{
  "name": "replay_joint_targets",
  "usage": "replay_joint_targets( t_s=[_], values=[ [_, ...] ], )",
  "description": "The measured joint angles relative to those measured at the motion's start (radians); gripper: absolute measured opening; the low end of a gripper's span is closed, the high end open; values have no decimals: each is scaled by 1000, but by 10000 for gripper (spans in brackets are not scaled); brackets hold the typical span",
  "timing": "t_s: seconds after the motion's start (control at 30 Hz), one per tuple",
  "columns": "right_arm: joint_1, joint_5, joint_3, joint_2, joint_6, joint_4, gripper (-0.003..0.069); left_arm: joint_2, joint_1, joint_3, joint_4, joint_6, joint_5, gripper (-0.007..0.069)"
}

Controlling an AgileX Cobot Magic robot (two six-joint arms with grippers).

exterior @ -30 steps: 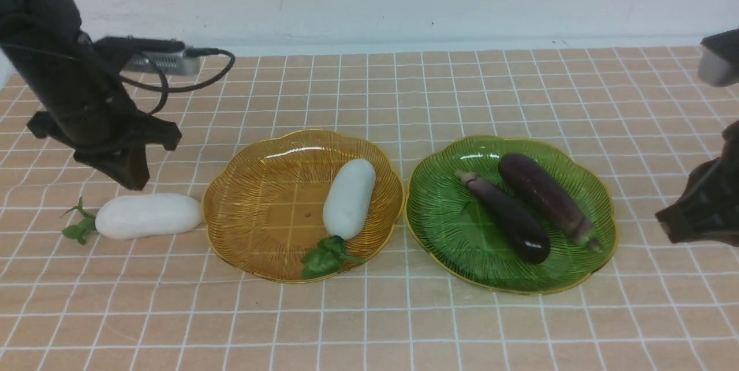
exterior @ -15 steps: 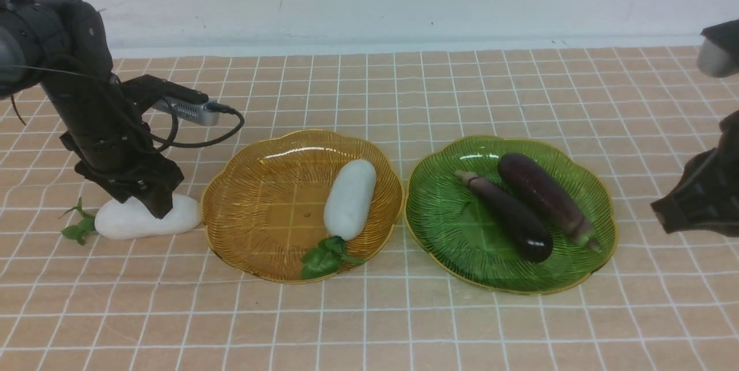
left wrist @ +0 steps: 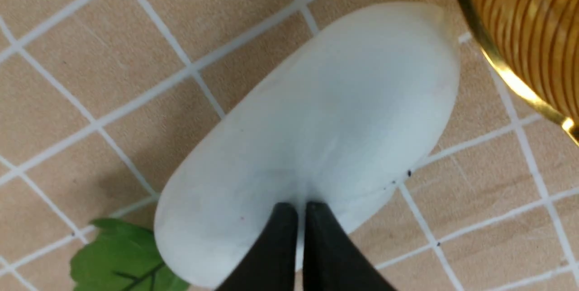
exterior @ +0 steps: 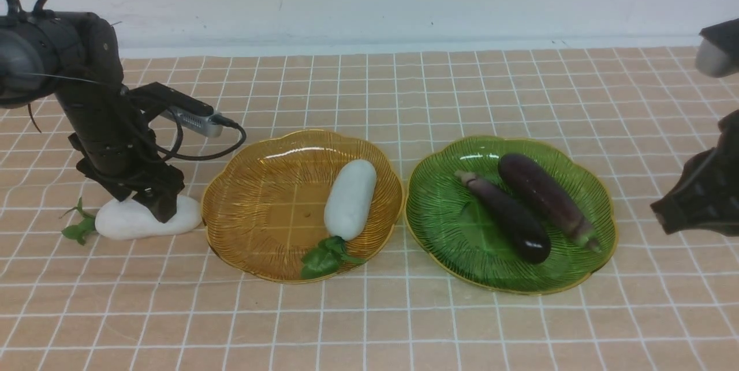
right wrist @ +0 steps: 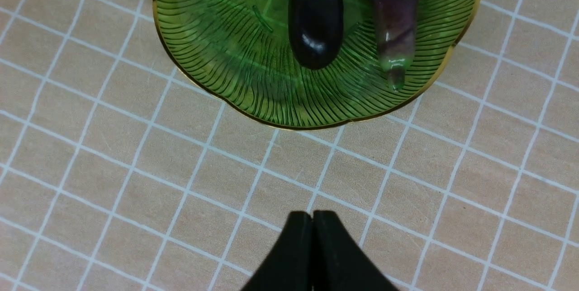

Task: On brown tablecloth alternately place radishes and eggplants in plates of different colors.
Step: 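Pick up the white radish and place it in the left plate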

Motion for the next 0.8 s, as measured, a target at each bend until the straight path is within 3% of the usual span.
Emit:
replay_joint_targets(
  t_s=[0.2, 0.37, 0.57, 0.8],
  values=[
    [0, -1, 0, 0, 0, 0, -15, -36, 2, -2, 3, -1, 18, 8],
    [0, -1, 0, 0, 0, 0, -15, -40, 2, -2, -13, 3, 18, 94],
    [0, -1, 0, 0, 0, 0, -15, -40, 2, -4, -11, 74, 12, 355],
    [0, -1, 0, 0, -2, 7, -15, -33, 2, -4, -11, 161, -38, 566]
  ],
)
